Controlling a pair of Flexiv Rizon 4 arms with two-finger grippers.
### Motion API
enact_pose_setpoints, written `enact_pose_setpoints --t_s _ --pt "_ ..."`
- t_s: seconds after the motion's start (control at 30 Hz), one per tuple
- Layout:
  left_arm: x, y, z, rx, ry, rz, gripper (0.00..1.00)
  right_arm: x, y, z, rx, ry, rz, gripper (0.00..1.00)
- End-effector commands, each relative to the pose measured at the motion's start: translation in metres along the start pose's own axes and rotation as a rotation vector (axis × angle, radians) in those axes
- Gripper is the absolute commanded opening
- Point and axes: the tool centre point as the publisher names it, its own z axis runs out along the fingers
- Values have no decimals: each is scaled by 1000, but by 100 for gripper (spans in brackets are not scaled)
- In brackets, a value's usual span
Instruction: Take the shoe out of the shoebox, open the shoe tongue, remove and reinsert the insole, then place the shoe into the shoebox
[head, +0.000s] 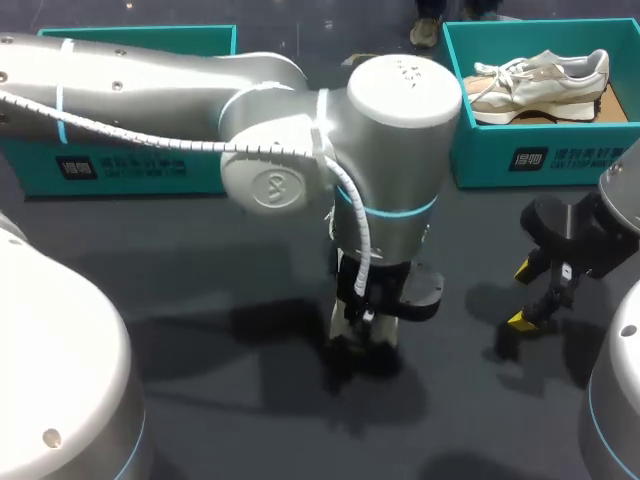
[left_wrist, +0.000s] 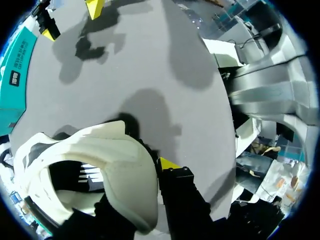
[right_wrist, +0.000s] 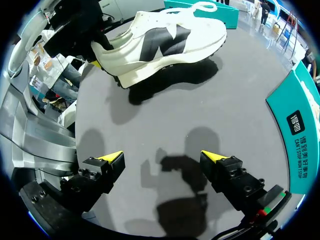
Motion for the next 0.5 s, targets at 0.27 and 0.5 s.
enact_pose_setpoints --t_s 0.27,0.5 --pt "-11 62 -75 -70 -7 85 0 2 -1 -1 0 -3 0 100" --pt "-16 76 -87 -79 -1 85 0 2 -1 -1 0 -3 0 100"
